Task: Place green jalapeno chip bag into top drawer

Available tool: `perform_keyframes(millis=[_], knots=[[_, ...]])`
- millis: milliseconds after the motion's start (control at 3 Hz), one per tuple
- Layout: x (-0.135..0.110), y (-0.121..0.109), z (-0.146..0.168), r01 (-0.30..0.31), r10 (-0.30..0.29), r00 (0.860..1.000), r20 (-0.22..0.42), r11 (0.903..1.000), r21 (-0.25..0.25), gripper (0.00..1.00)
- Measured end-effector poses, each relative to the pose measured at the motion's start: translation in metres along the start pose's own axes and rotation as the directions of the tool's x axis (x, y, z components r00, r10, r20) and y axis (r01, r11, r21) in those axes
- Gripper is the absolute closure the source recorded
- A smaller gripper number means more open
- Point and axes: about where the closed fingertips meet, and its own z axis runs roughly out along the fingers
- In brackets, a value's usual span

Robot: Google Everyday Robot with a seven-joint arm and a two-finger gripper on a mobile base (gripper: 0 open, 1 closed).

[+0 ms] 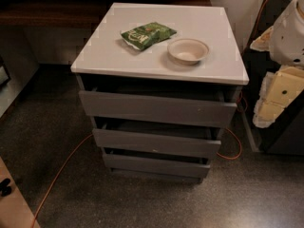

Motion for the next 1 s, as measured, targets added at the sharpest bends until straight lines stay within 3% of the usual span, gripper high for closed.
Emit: perform_keyframes(millis=[333, 667, 1000], knots=[[0.0, 0.0, 0.0, 0.0, 0.0, 1.0, 0.0, 1.0, 0.0, 0.0], [-0.006, 0.0, 0.02, 0.012, -0.012, 1.0, 0.006, 0.9999, 0.004, 0.0], [-0.018, -0.003, 0.062, 0.026, -0.026, 0.999, 0.029, 0.9997, -0.001, 0.0]])
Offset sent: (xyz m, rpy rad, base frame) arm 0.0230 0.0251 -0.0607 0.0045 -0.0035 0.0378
